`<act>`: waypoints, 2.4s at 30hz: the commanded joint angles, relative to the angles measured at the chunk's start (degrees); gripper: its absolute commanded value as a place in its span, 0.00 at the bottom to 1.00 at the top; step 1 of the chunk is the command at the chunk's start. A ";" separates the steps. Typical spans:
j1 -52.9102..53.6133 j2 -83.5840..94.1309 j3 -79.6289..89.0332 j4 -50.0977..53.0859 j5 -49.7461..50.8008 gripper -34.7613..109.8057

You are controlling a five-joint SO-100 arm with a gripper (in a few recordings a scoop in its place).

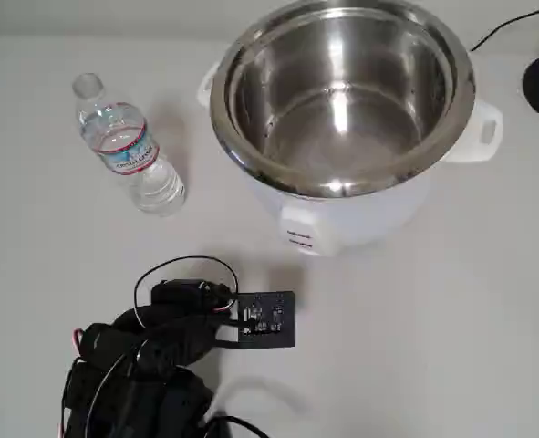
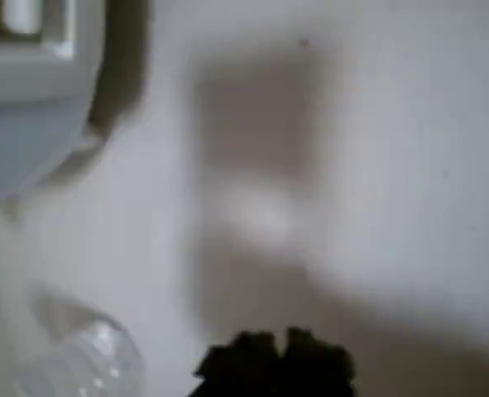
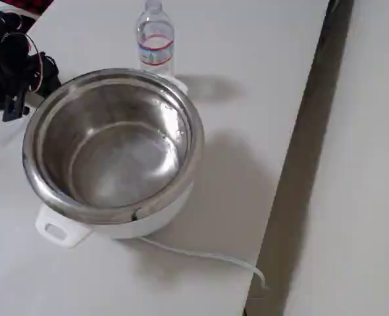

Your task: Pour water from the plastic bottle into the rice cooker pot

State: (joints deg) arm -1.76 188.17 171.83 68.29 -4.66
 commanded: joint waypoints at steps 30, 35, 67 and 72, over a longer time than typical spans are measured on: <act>0.53 0.35 -0.26 0.18 0.09 0.24; 0.53 0.35 -0.26 0.18 0.09 0.24; -31.46 2.20 4.75 -12.04 -55.11 0.39; -29.18 2.02 5.80 -26.54 -63.98 0.48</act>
State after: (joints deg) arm -31.90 189.93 177.28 53.09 -61.79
